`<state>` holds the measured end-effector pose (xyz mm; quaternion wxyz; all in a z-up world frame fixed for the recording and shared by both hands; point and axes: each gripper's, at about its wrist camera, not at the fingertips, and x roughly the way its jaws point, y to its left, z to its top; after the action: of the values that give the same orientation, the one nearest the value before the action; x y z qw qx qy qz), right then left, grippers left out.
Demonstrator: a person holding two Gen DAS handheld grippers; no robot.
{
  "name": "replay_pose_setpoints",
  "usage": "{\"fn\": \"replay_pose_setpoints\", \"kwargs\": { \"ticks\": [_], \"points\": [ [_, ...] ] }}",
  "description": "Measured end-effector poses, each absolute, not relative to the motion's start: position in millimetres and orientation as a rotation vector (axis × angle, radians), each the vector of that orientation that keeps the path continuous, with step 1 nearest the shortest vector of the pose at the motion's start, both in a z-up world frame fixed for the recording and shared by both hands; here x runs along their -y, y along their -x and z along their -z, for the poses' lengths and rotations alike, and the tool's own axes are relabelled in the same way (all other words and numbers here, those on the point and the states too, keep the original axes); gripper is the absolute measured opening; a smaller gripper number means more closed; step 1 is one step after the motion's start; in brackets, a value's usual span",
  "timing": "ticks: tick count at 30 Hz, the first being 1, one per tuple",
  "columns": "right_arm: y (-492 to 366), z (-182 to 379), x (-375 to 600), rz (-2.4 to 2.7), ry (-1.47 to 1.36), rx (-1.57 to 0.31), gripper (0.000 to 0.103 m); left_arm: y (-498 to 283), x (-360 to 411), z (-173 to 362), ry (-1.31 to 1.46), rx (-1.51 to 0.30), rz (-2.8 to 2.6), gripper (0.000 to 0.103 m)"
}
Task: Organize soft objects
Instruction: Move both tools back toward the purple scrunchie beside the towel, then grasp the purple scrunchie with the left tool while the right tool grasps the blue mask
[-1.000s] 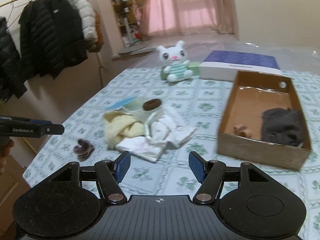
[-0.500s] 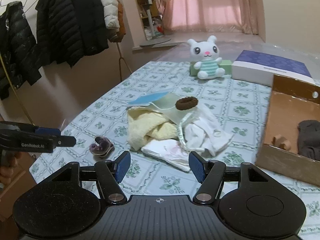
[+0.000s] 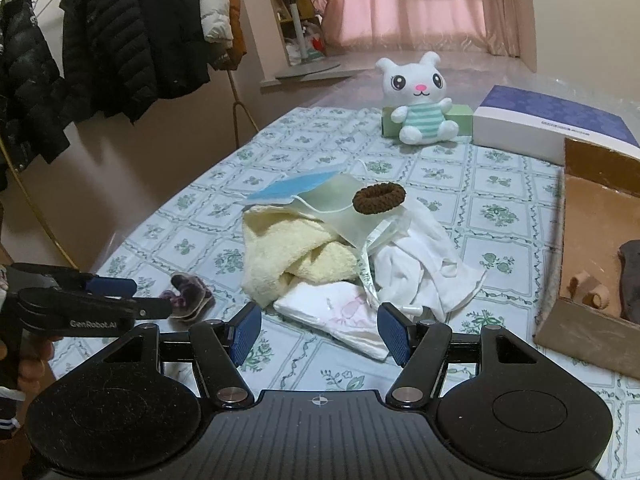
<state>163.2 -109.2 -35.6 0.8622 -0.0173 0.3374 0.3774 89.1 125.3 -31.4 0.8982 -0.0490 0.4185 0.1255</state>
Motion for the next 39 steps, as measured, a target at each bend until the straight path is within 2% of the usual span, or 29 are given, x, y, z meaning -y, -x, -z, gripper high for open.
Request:
{"fn": "replay_pose_setpoints", "kwargs": {
  "ticks": [10,13,15,17,20,26,31,39],
  "points": [
    [-184.5,45.4,91.9,-0.792,0.040,-0.716,0.064,-118.0,-133.9,60.6,0.106,-0.895,-0.305,0.056],
    [-191.1,46.2,86.4,-0.798,0.044,-0.710,0.064,-121.0,-135.8,64.5,0.100,-0.890,-0.304,0.050],
    [-194.6,46.0,82.1,-0.802,0.050,-0.701,0.064,-122.5,-136.5,65.5,0.083,-0.879,-0.299,0.038],
    [-198.1,45.5,76.3,-0.809,0.057,-0.690,0.064,-124.2,-137.3,65.8,0.069,-0.871,-0.295,0.031],
    [-203.7,43.7,66.1,-0.824,0.075,-0.666,0.064,-126.8,-139.7,63.6,0.059,-0.855,-0.293,0.026],
    [-216.7,38.7,41.9,-0.865,0.110,-0.596,0.064,-131.6,-149.9,53.1,0.040,-0.815,-0.328,0.026],
    [-239.9,36.8,25.9,-0.869,0.008,-0.607,0.063,-137.8,-160.4,45.4,0.032,-0.789,-0.353,0.026],
    [-278.8,50.0,4.3,-0.800,-0.145,-0.703,0.048,-155.0,-178.4,37.8,0.047,-0.764,-0.380,0.026]
  ]
}}
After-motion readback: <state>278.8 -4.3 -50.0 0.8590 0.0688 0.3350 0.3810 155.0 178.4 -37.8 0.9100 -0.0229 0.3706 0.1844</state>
